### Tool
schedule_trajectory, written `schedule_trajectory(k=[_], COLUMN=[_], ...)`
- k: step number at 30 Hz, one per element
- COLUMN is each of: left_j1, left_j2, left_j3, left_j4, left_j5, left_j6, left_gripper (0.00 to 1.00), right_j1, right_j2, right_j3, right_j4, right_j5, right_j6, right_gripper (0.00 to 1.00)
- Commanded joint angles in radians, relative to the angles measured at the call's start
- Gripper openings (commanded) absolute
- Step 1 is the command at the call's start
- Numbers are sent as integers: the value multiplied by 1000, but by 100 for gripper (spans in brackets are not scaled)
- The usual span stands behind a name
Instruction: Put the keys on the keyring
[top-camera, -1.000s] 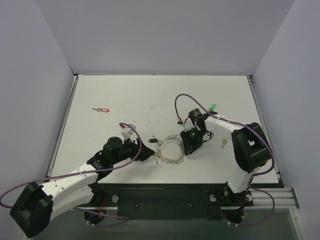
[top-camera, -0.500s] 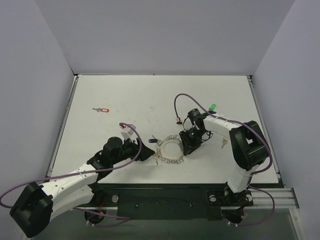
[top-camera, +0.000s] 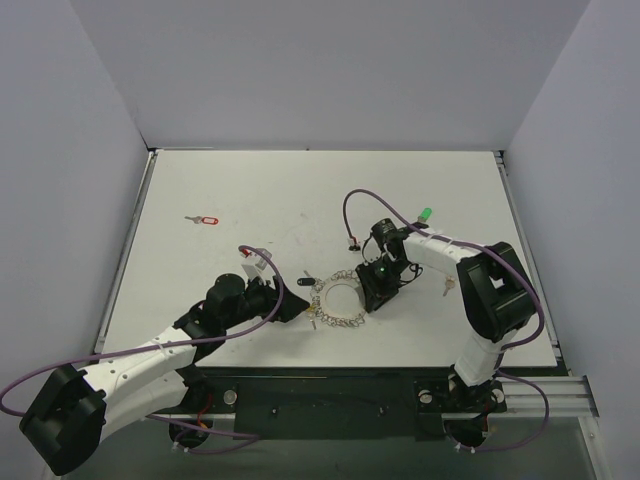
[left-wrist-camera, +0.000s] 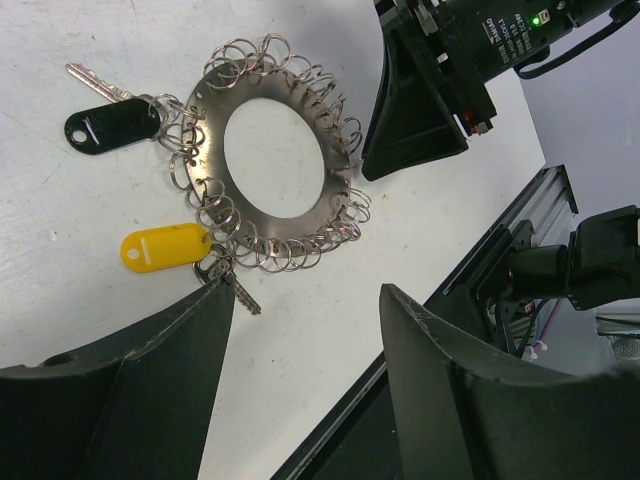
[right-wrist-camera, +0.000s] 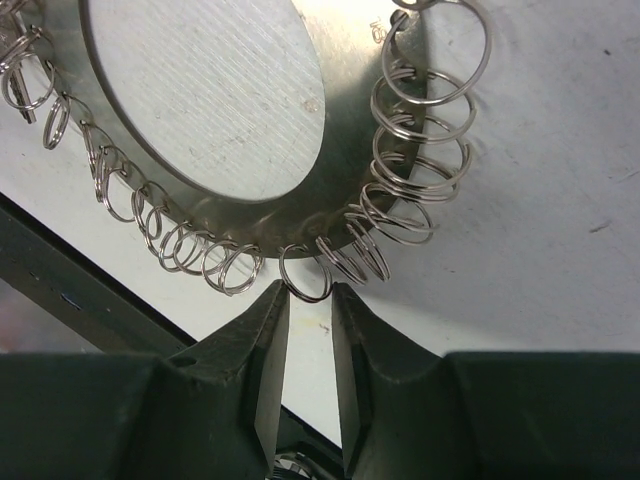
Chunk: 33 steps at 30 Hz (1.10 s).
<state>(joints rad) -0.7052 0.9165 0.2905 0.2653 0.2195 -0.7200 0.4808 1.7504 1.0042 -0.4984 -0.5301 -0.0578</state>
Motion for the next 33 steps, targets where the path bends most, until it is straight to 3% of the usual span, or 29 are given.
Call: schedule_trajectory(k=[1,27,33], left_j1=[-4,-2,-4], left_j2=[4,7,-1], left_j3=[27,27,24], left_j4=[25,26,26], left_j5=[0,7,9], left_j6=[16,10,11], left_gripper=[70,70,70], right_j1=[12,82,87], right_j2=[-17,18,40], right_j3=[42,96,109], right_j4=[-51,-103,-114], right_j5=[24,116,147], right_j6=[-8,-70,-74], right_gripper=[20,17,23])
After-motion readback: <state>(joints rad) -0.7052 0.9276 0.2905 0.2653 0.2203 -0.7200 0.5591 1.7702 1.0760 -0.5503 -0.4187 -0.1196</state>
